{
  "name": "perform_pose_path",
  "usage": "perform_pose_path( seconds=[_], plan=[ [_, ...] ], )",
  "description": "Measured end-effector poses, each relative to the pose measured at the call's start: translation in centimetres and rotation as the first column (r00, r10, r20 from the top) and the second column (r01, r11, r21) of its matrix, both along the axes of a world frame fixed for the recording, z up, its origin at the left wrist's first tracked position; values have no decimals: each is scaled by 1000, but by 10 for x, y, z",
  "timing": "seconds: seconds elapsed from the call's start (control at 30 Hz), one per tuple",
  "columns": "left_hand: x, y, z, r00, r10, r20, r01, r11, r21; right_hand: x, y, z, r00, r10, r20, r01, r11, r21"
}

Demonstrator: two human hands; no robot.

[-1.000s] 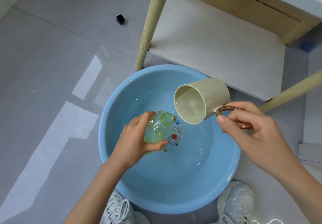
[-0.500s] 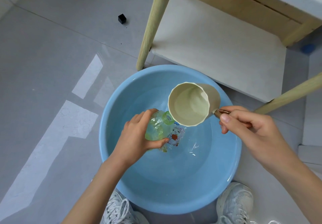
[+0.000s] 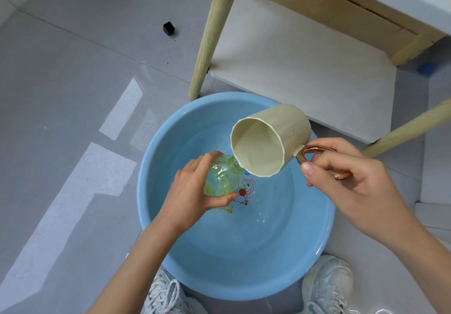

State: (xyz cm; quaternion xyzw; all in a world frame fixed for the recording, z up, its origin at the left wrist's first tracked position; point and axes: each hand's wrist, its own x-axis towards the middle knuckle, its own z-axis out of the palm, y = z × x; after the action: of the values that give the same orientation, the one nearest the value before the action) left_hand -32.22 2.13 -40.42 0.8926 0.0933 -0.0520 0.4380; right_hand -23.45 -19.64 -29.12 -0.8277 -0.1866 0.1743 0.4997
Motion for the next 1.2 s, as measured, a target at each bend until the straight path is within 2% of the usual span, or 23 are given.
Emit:
perform_pose_path(
  seconds=[0.53,1.2],
  plan=[
    [2,-1,4,1000,5,12,-5,1000,-9,0,0,4,986,45,162,-31,996,-87],
    [2,-2,1,1000,18,13,-18,1000,-12,-1,1,5,973,59,225,-33,993,-118]
  ],
)
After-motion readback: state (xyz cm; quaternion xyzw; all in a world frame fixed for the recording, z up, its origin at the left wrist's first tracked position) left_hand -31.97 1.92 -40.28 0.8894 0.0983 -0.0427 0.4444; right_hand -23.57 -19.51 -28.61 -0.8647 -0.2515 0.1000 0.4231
